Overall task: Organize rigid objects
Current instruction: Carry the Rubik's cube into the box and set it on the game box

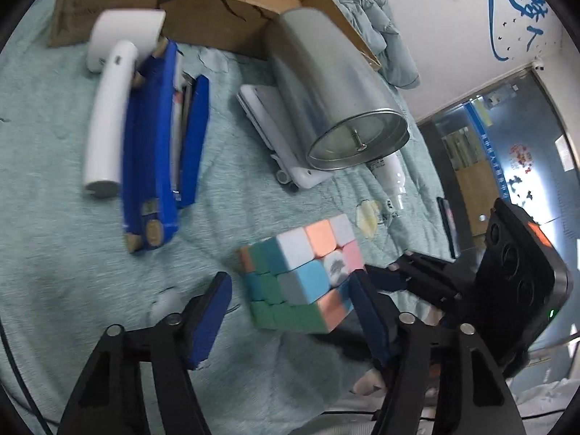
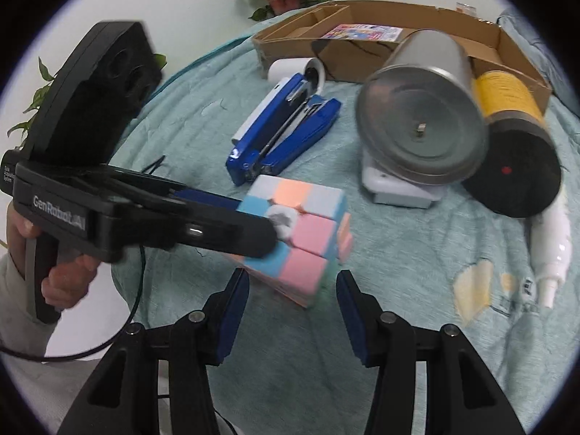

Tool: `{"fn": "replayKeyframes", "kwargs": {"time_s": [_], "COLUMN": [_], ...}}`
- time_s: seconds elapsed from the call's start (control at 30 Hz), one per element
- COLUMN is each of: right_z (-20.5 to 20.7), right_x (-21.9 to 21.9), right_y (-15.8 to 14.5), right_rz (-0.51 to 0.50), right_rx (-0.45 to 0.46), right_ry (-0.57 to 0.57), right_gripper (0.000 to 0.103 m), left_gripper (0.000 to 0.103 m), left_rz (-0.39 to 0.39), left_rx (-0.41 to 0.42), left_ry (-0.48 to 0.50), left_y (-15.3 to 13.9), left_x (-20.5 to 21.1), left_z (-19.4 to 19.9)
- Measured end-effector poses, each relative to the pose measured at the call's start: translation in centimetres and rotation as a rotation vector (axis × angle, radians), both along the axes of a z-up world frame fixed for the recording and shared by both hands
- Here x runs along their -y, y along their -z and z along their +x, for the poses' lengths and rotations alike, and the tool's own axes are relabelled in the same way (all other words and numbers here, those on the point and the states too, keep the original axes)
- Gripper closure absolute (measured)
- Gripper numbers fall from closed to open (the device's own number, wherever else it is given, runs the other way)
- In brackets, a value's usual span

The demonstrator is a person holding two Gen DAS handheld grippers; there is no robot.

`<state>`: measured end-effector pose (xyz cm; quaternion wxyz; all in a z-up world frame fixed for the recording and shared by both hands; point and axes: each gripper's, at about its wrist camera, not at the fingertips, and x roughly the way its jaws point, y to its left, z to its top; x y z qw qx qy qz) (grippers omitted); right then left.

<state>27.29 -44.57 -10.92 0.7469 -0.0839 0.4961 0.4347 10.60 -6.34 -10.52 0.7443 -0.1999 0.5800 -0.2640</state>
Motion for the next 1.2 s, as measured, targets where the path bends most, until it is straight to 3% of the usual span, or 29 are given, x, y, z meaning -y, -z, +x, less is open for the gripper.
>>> {"fn": "replayKeyframes", "kwargs": {"time_s": [0.2, 0.47, 0.77, 1.2], "right_z": [-0.5, -0.9, -0.9, 1.7], "right_x": [-0.9, -1.7, -2.5, -5.9], "right_y": [0.7, -0.6, -4.7, -9.7], "right_rz": [-0.043, -0.054, 0.027, 0.083], "right_rx": [0.051, 0.163, 0.286, 0.445], "right_ry": [0.030, 0.048, 0.055, 0.029], "right_gripper": [0.054, 0.060, 0.061, 0.061], "left_gripper": [0.042, 0.049, 0.049, 0.049], "left_rz": [-0.023, 0.037, 0.103, 0.092], "left_rx": [0.019, 0.121, 0.293, 0.447], "left_ry": [-0.013, -0.027, -0.066, -0.132], "left_y": [0.3, -2.3, -8.3, -15.5], "left_x": [0.6, 0.7, -0.2, -4.0], "left_z": [0.2, -0.1, -0.9, 0.8]}}
